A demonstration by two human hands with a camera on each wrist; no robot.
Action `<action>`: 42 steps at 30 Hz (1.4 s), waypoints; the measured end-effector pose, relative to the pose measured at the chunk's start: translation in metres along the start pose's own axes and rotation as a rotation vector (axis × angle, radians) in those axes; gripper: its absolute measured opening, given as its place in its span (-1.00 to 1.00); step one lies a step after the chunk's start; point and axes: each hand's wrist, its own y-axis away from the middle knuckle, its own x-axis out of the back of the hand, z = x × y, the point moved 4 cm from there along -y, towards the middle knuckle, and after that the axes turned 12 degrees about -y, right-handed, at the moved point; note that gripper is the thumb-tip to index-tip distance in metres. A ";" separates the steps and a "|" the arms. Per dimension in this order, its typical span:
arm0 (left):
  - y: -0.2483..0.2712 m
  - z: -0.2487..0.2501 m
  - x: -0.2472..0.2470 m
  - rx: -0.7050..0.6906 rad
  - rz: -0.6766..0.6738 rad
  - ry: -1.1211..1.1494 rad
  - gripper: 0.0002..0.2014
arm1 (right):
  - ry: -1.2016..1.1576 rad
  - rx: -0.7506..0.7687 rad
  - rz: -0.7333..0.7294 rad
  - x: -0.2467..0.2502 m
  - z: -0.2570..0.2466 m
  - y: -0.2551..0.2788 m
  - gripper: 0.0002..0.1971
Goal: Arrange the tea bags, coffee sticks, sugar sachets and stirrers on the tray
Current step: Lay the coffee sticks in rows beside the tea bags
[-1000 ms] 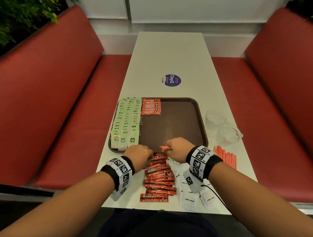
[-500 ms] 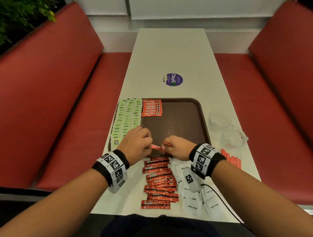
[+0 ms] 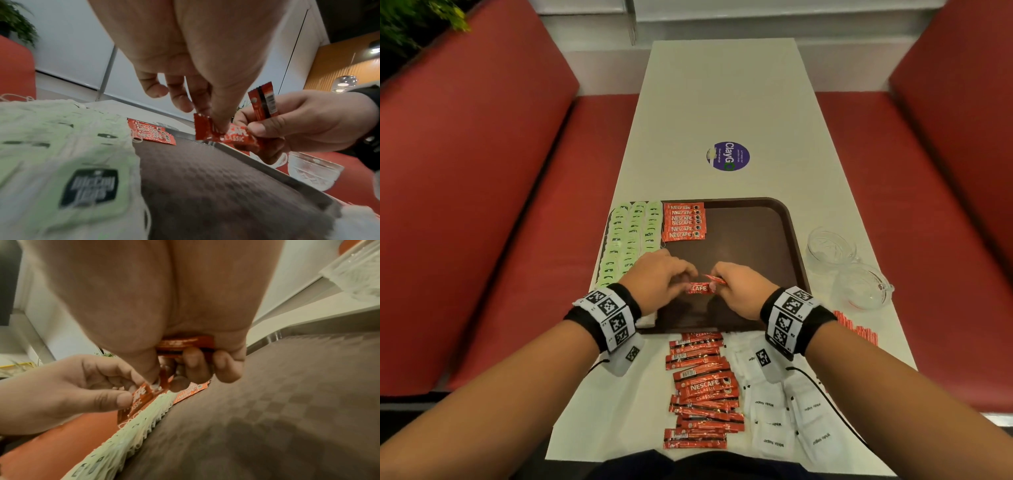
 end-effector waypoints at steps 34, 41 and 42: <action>-0.104 -0.049 0.009 0.242 0.047 -0.022 -0.77 | 0.071 -0.010 0.065 0.028 0.012 -0.022 -0.76; -0.073 -0.006 0.011 -0.122 -0.057 0.074 -0.90 | 0.045 0.038 0.095 0.029 0.008 -0.026 -0.77; -0.072 -0.008 0.009 -0.106 -0.053 0.051 -0.93 | 0.022 0.020 0.104 0.030 0.007 -0.026 -0.73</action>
